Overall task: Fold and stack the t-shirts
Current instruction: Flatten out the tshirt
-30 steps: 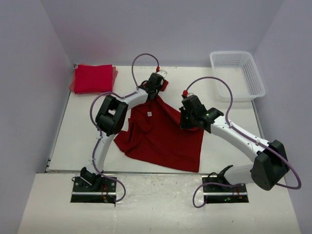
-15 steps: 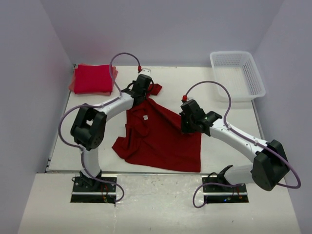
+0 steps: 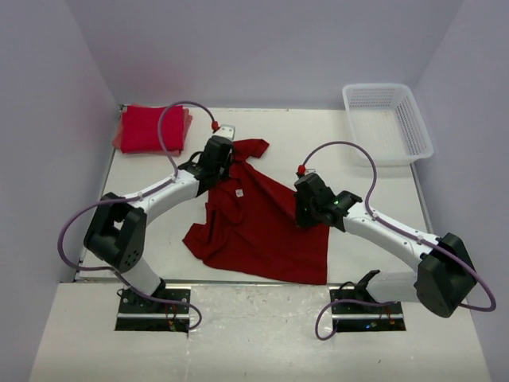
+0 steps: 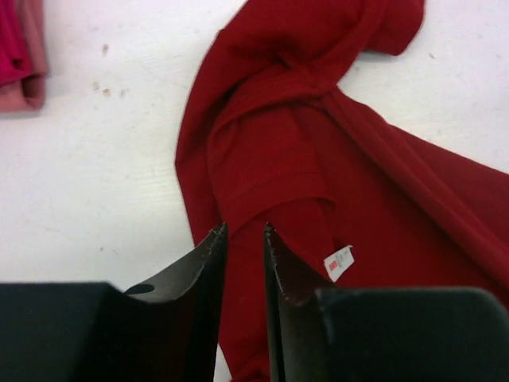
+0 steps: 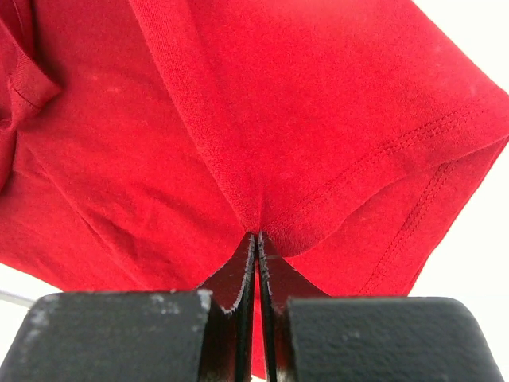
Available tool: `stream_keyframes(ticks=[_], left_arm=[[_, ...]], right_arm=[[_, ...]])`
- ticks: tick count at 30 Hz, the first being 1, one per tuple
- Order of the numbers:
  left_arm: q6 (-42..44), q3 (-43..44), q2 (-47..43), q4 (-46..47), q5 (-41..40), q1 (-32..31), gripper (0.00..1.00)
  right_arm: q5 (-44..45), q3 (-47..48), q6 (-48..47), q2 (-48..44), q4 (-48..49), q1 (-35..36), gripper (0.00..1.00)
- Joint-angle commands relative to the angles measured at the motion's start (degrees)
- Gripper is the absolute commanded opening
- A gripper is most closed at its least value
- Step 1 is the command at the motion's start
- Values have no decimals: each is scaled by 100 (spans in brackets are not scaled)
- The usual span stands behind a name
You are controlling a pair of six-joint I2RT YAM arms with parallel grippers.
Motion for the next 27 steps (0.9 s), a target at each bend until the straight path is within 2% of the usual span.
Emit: stream_keyframes(ticks=[1,3,5,9,14,17,23,26,27], left_arm=[[316,301,252,658,539,-98,27],[456,749,543,737,749,-143,32],[579,1275,1025,755,847,-195,44],[834,2006,1852,896,900,-222,51],[1229,3165,2987,747,698,-204,55],[1440,3579,3392,685,645,-178,66],[1703,4291,4051,405,356,-125,63],[1749,4635,4367,229,214,-81,47],[1723,4679,4438,115,188,-64,28]], right_arm=[[159,-8,144,-48,156,55,0],[150,1,126,-57,147,73,0],[141,27,118,-74,121,82,0],[97,53,161,-136,33,125,0],[71,27,223,-232,-46,178,0],[97,-8,275,-294,-125,205,0],[132,-52,302,-347,-204,205,0],[123,-43,311,-373,-205,214,0],[115,-26,302,-364,-205,205,0]])
